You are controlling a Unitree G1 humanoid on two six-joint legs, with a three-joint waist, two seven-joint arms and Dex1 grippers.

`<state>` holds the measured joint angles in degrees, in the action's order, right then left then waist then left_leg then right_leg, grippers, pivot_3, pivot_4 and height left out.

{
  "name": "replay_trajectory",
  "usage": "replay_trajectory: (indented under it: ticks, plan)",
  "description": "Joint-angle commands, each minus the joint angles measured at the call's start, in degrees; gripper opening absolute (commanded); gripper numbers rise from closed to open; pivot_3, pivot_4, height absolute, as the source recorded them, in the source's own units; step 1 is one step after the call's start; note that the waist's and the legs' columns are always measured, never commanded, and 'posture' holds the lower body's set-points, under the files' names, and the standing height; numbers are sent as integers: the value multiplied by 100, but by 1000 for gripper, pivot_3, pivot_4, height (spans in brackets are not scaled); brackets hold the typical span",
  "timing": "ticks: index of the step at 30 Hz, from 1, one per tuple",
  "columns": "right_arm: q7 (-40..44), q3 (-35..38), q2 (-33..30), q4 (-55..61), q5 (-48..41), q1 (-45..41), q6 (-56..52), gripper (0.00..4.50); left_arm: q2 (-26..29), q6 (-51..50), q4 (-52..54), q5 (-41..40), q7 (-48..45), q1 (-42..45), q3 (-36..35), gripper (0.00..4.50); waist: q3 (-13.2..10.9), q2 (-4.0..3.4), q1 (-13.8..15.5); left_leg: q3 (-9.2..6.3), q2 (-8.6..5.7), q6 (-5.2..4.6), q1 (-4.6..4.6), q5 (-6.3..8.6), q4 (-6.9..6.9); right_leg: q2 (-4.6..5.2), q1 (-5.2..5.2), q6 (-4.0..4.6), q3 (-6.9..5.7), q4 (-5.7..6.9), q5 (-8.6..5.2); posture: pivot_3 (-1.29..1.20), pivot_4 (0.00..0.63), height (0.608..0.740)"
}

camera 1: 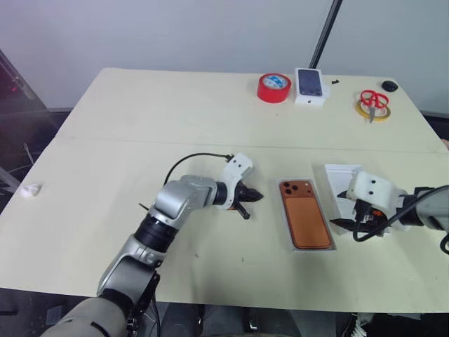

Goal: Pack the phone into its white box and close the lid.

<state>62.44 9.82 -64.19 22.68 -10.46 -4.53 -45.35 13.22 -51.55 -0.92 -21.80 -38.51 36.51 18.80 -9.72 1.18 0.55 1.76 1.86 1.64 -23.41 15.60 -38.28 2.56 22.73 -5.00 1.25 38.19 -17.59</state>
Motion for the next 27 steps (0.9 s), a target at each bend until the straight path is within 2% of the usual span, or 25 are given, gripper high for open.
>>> replay_trajectory:
  ticks: [1,4,7,11,20,23,27]
  plan:
    - [-497,-14,161,-1,-251,-634,-1229,3223,308,891,768,-33,-358,-303,-369,0,0,-3,-32,1,1,1,1,0,0,3,2,1,1,1,0,0,150,725]
    - [-936,-189,444,-192,-377,-1213,-2224,3223,628,1579,1236,-38,-755,-635,-419,0,3,-6,-28,1,6,6,3,-4,3,10,2,4,0,1,1,0,150,725]
    - [-1215,-389,636,-263,-541,-1670,-3124,3223,1216,2223,1914,-159,-1535,-1123,-422,0,3,-9,-16,3,4,7,1,-4,8,14,3,5,1,-3,0,0,150,725]
    - [-1600,-665,816,-459,-638,-2079,-3783,3223,1719,2624,2245,-221,-2085,-1543,-443,0,1,-14,10,5,4,5,-2,-3,11,18,5,7,0,-9,-1,0,150,725]
    - [-2325,-949,1098,-708,-684,-2289,-4295,3223,1774,2788,2352,-177,-2096,-1774,-375,0,1,-14,-3,8,-1,-5,-3,3,9,8,4,5,0,-9,0,0,150,725]
    - [-2432,-883,1180,-769,-767,-2318,-4403,2377,1715,2762,2399,-199,-2046,-1828,-373,0,0,-15,-6,7,1,-6,-3,3,10,2,6,4,0,-5,1,0,150,725]
    - [-2569,-746,1291,-727,-874,-2307,-4560,399,1696,2793,2400,-154,-2040,-1876,-336,0,1,-15,-18,6,1,-6,-3,3,9,0,5,3,0,-5,1,0,150,725]
